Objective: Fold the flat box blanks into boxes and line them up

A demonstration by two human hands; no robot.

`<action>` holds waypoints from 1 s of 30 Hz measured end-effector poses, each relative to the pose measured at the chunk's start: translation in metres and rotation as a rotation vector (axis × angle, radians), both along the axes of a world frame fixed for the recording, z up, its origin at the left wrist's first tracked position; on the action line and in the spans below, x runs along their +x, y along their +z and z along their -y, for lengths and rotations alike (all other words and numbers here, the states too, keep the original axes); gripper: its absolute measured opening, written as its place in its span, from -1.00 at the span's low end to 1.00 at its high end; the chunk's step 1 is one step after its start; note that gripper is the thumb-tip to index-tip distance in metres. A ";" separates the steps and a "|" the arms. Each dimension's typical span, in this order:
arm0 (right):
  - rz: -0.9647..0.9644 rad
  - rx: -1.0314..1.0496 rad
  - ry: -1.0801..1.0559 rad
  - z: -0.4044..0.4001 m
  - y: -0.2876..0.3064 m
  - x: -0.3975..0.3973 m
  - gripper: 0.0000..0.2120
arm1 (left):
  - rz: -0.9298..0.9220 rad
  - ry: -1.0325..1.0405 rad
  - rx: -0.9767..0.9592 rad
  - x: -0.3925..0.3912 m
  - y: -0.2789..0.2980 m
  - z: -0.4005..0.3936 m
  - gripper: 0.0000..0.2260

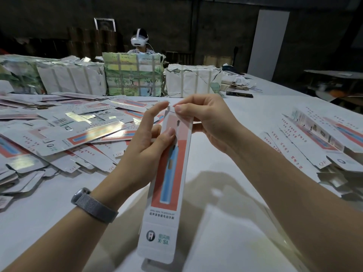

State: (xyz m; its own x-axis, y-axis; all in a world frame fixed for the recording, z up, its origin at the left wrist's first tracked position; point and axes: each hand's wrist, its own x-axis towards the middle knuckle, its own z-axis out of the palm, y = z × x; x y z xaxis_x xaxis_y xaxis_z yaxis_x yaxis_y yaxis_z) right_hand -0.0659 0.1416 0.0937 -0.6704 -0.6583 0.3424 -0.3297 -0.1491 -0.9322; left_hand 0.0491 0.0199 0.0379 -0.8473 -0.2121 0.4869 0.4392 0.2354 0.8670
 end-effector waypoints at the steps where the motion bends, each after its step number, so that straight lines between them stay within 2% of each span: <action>1: -0.002 -0.002 -0.007 -0.001 0.001 -0.001 -0.92 | 0.004 -0.001 -0.015 0.000 0.000 0.000 -0.63; 8: -0.042 0.086 0.079 -0.008 0.000 -0.011 -0.89 | 0.020 0.098 -0.070 0.002 0.004 -0.003 -0.60; 13: -0.083 0.124 0.108 -0.009 0.000 -0.012 -0.80 | 0.018 0.108 -0.029 0.001 0.002 0.000 -0.73; 16: -0.086 0.097 0.145 -0.009 -0.004 -0.011 -0.85 | -0.007 0.122 -0.004 0.001 0.002 0.001 -0.75; 24: 0.080 0.007 0.289 -0.010 -0.012 -0.010 -0.79 | -0.023 0.159 -0.007 0.003 0.004 0.003 -0.77; 28: 0.007 -0.025 0.218 -0.008 -0.015 -0.009 -0.81 | -0.007 0.147 0.018 0.005 0.005 0.003 -0.76; 30: 0.020 -0.029 0.255 -0.009 -0.014 -0.009 -0.79 | -0.019 0.137 0.021 0.007 0.005 0.001 -0.76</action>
